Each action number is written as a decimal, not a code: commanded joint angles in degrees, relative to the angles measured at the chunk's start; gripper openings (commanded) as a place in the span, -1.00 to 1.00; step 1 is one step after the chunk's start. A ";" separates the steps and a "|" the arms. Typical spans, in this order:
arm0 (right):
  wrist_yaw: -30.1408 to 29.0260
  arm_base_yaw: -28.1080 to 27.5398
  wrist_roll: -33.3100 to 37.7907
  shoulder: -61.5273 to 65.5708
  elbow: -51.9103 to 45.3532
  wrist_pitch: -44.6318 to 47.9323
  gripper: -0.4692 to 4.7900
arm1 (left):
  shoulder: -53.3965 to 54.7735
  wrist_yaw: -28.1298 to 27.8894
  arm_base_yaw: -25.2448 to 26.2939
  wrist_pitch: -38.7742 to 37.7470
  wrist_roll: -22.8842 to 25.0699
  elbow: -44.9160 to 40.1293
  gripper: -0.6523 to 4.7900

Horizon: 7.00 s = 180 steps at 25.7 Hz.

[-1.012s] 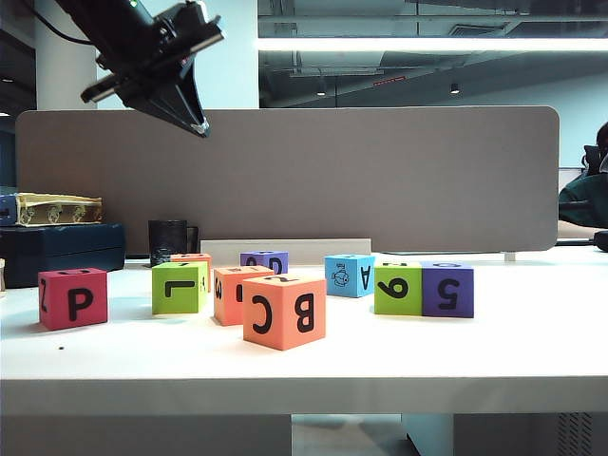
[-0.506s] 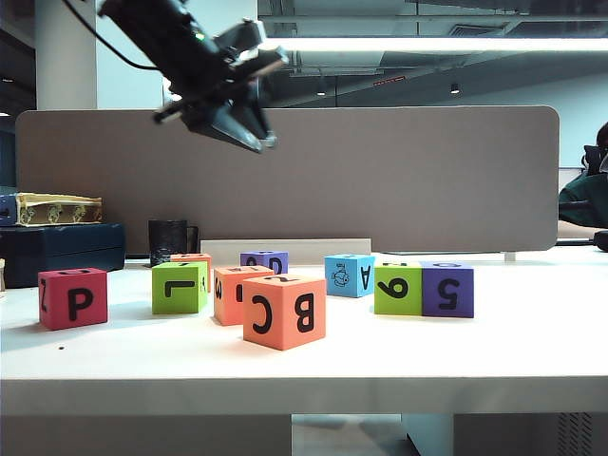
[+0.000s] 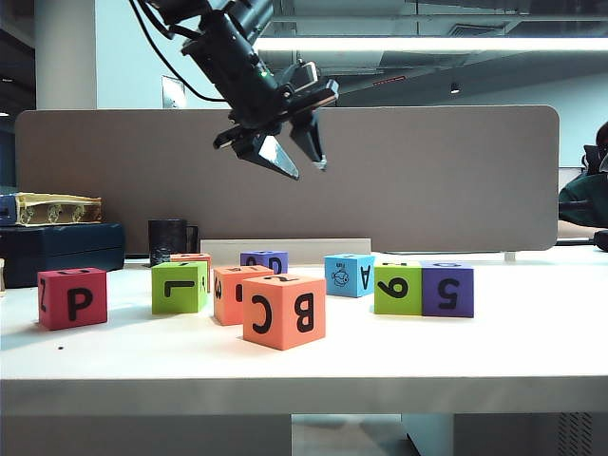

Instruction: Select the appropriate blocks from the scattered letter blocks on the table and arrange them in a row to spell out "TURING".

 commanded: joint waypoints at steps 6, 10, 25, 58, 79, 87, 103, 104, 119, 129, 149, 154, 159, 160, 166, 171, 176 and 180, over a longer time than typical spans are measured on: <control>0.00 -0.07 0.02 -0.55 0.17 0.52 -0.83 | 6.91 0.31 -2.19 1.75 2.05 3.89 0.53; 0.00 -0.07 0.02 -0.55 0.17 0.52 -0.82 | 9.25 0.07 -2.60 3.61 3.43 3.89 0.83; 0.00 -0.07 0.02 -0.55 0.17 0.52 -0.83 | 14.60 -0.37 -2.60 9.25 8.17 3.87 0.95; 0.20 -0.07 0.00 -0.55 0.17 0.52 -0.82 | 15.85 -5.27 -3.85 7.87 7.30 4.13 0.05; 0.15 -0.07 0.00 -0.55 0.17 0.52 -0.83 | 8.22 -5.64 -5.92 -16.31 -13.38 3.93 0.05; 0.13 -0.07 0.02 -0.55 0.17 0.52 -0.82 | 9.20 -12.41 -8.33 -16.90 -15.45 3.76 0.04; 0.13 -0.07 0.02 -0.57 0.17 0.52 -0.82 | 11.39 -14.69 -11.04 -15.43 -22.75 0.33 0.04; 0.11 -0.07 0.02 -0.57 0.17 0.52 -0.82 | 11.39 -14.29 -11.08 -15.43 -22.91 0.33 0.04; 0.13 -0.07 0.00 -0.57 0.17 0.55 -0.82 | 11.61 -12.79 -12.15 -19.15 -22.45 0.31 0.29; 0.11 -0.07 0.00 -0.57 0.17 0.52 -0.82 | 10.97 -14.36 -12.07 -19.96 -18.93 0.74 0.51; 0.13 -0.07 0.02 -0.57 0.17 0.52 -0.83 | 6.01 -12.37 -12.15 -27.52 -13.81 0.92 0.49; 0.15 -0.07 0.00 -0.57 0.17 0.55 -0.82 | 6.01 -8.66 -12.61 -27.71 -13.14 0.87 0.21; 0.17 -0.07 0.00 -0.57 0.17 0.52 -0.82 | 6.38 -7.43 -13.25 -24.17 -11.10 0.79 -0.26; 0.15 -0.07 0.00 -0.57 0.17 0.55 -0.82 | 6.38 -7.63 -13.25 -23.71 -10.69 0.79 -0.32; 0.13 -0.07 0.00 -0.57 0.17 0.55 -0.82 | 7.08 -7.85 -13.27 -21.66 -9.97 0.79 -0.52; 0.15 -0.07 0.02 -0.57 0.17 0.55 -0.82 | 7.82 -8.61 -13.25 -19.12 -9.79 0.79 -0.56; 0.15 -0.07 0.00 -0.57 0.17 0.55 -0.82 | 8.81 -8.94 -13.25 -15.87 -8.72 0.79 -0.56; 0.15 -0.07 0.02 -0.57 0.17 0.55 -0.82 | 8.90 -8.76 -13.27 -14.75 -8.74 0.79 -0.56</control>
